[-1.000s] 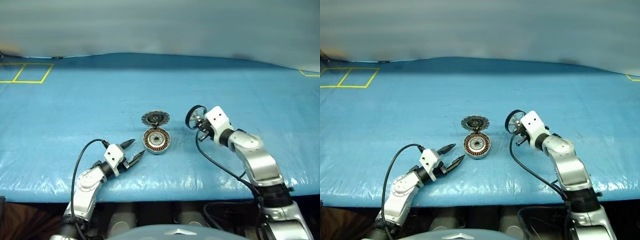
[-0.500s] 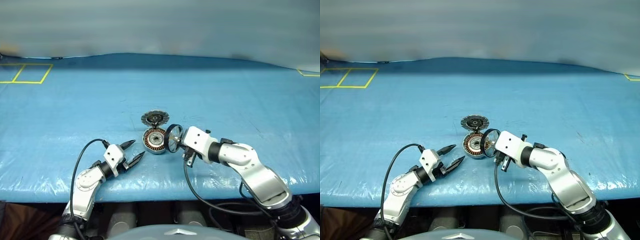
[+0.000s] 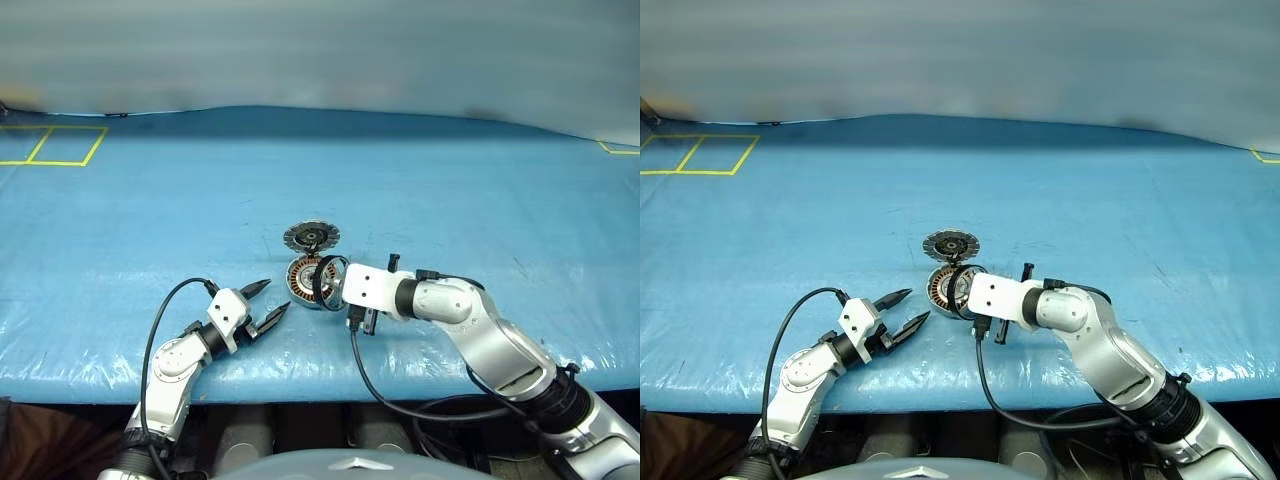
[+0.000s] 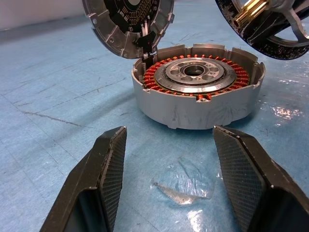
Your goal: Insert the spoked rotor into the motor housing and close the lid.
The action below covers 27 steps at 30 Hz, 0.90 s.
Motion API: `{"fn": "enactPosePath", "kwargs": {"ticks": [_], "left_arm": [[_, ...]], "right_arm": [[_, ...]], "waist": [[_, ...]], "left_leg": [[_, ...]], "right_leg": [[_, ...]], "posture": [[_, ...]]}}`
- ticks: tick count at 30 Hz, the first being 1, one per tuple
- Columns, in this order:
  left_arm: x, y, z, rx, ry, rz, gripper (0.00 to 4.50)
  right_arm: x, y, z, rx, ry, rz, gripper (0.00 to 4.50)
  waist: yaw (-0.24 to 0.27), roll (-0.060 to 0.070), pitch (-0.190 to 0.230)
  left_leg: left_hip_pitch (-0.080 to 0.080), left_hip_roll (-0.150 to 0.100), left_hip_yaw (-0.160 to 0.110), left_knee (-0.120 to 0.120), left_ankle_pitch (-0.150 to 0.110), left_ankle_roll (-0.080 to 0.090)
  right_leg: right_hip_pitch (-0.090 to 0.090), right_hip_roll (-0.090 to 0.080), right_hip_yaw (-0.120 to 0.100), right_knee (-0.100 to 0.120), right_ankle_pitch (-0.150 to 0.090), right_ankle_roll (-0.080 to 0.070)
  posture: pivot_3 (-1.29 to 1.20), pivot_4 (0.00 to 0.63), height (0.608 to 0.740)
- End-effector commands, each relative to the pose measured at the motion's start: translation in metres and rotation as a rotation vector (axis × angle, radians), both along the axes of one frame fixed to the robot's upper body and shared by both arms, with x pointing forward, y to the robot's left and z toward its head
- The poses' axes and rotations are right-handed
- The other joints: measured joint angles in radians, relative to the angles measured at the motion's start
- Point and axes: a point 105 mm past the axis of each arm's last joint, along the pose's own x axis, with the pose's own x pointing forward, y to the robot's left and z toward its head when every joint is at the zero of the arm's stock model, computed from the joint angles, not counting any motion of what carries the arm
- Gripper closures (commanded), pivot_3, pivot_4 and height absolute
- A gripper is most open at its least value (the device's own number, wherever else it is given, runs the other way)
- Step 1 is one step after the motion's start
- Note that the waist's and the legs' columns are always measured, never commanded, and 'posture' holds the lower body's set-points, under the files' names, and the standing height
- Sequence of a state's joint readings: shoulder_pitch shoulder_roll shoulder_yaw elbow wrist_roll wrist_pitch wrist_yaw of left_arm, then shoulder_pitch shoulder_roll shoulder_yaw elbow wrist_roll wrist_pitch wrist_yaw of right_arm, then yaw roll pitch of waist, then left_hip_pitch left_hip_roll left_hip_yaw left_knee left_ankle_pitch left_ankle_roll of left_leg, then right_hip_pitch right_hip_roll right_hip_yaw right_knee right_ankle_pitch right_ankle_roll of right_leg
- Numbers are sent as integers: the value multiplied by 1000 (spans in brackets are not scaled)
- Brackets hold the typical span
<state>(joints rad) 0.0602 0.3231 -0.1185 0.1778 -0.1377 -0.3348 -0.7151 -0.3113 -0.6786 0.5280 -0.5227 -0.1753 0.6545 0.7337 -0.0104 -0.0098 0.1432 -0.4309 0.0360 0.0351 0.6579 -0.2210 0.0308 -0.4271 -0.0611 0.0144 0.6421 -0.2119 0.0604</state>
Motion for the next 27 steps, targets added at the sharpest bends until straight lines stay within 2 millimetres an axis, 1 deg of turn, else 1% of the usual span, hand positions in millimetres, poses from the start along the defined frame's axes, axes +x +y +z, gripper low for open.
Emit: {"fn": "enactPosePath", "kwargs": {"ticks": [1, 4, 8, 10, 13, 17, 27], "left_arm": [[-2, 0, -2, 0, 2, 2, 1486], [-1, 0, -1, 1, 0, 1, 1486], [0, 1, 1, -1, -8, 4, 1486], [0, 1, 1, -2, -9, 5, 1486], [1, 1, 3, -26, -14, 14, 1486], [1, 0, 4, -26, -16, 15, 1486], [-2, 0, 1, -11, -11, 14, 1486]], "right_arm": [[4, 5, 14, 6, -72, 26, 4459], [6, 9, 15, 3, -81, 40, 4459], [20, 9, 15, -34, -119, 25, 4459], [23, 10, 17, -31, -126, 26, 4459], [24, 13, 16, -37, -120, 41, 4459], [28, 10, 11, -70, -118, 45, 4459], [25, 11, 9, -98, -111, 80, 4459]], "waist": [[0, 0, 0], [0, 0, 0], [0, 0, 0], [0, 0, 0], [0, 0, 0], [0, 0, 0], [0, 0, 0]], "left_leg": [[0, 0, 0, 0, 0, 0], [0, 0, 0, 0, 0, 0], [0, 0, 0, 1, 0, 0], [0, 0, 0, 1, 0, 0], [0, -1, 0, 0, 0, 0], [0, -1, 0, 0, 0, 0], [0, -1, 0, 0, 0, 0]], "right_leg": [[0, 0, 0, 0, 1, -1], [0, 0, 0, 0, 1, -2], [0, 0, 0, 0, 1, -1], [0, 0, 0, 0, 2, -3], [0, 0, 0, 0, 2, -3], [0, 0, -1, 0, 2, -3], [0, 0, -1, 0, 2, -3]], "posture": [[0, 150, 740], [0, 150, 740], [0, 150, 740], [0, 150, 740], [0, 150, 740], [0, 150, 740], [0, 150, 740]]}}
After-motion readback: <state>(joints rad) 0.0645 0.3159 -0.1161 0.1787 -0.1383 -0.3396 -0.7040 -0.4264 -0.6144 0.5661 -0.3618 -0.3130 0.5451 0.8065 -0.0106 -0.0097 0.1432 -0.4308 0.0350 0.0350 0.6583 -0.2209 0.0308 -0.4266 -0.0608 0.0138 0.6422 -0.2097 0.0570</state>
